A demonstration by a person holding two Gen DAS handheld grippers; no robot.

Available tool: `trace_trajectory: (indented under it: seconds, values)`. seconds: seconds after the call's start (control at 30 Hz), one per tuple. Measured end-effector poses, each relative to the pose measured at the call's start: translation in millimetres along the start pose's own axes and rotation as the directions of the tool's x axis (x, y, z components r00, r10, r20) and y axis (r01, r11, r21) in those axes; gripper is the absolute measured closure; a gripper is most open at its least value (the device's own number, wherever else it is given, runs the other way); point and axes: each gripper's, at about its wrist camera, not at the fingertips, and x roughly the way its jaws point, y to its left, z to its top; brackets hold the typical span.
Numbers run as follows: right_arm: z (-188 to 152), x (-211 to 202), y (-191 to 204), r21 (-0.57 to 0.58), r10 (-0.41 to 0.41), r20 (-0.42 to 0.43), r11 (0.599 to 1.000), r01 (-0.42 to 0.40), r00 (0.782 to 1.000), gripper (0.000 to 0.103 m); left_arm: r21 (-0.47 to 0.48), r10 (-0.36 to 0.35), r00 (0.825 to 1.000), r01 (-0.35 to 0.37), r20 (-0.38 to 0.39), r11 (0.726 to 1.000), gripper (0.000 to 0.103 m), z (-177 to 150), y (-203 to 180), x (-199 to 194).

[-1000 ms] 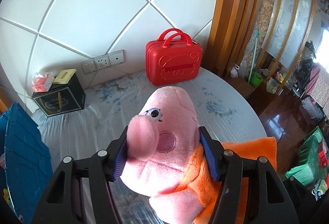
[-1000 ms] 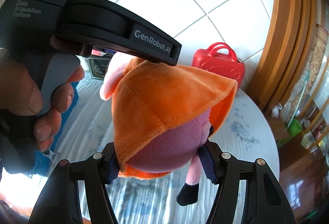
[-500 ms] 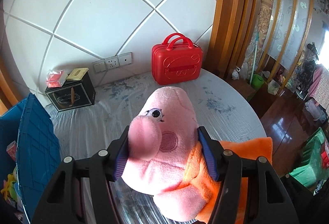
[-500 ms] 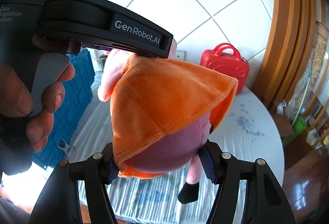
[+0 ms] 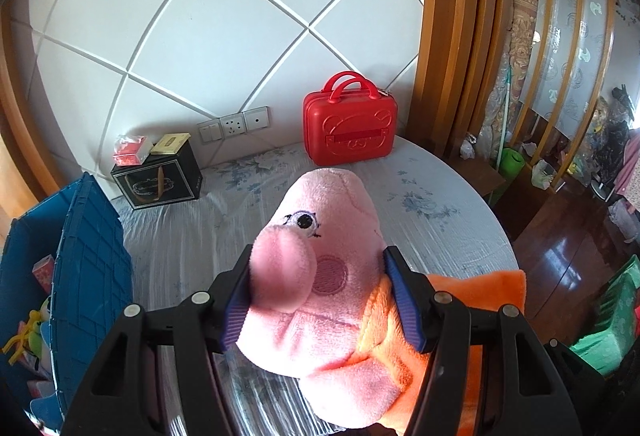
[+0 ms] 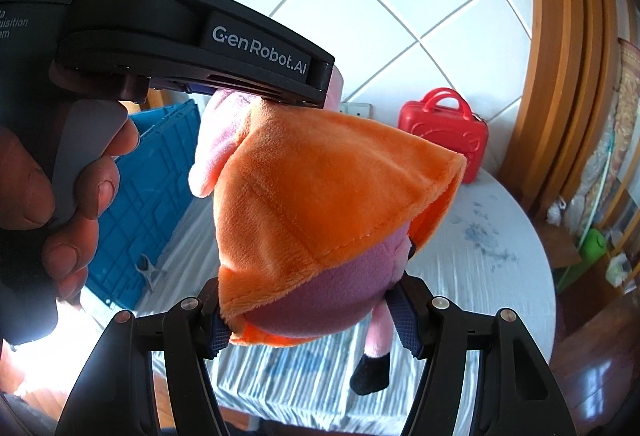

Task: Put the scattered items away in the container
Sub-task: 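Carry the pig plush with both tools over to the blue bin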

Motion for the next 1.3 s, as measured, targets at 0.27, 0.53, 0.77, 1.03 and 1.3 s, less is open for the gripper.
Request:
trace_trajectory:
  seconds: [0.27,0.53,0.77,1.03,1.3]
  values:
    - [11.9,-4.3,19.2,-0.035,0.065,0.029,0.997,-0.064,0.997,0.038,-0.035,0.057,0.998,-0.056,0.03,0.998,0.042,-4.2,30.6,-26.4]
    - [36.1,4.2,67.0,-0.089,0.099,0.049,0.992,-0.095,0.994,0.038,-0.086,0.09,0.993,-0.084,0.074,0.993,0.042,-4.5,93.1,-45.5]
    - [59.2,26.8,128.4,-0.099,0.098,0.065,0.991,-0.091,0.993,0.038,-0.087,0.086,0.991,-0.078,0.099,0.993,0.042,-7.1,165.9,-53.5]
    - [92.3,58.0,217.5,-0.132,0.101,0.064,0.987,-0.092,0.993,0.038,-0.117,0.084,0.99,-0.07,0.114,0.991,0.042,-9.1,272.0,-62.9]
    - [122.8,86.5,304.1,-0.174,0.141,0.061,0.976,-0.128,0.988,0.037,-0.149,0.126,0.985,-0.108,0.121,0.983,0.042,-17.7,369.3,-78.5]
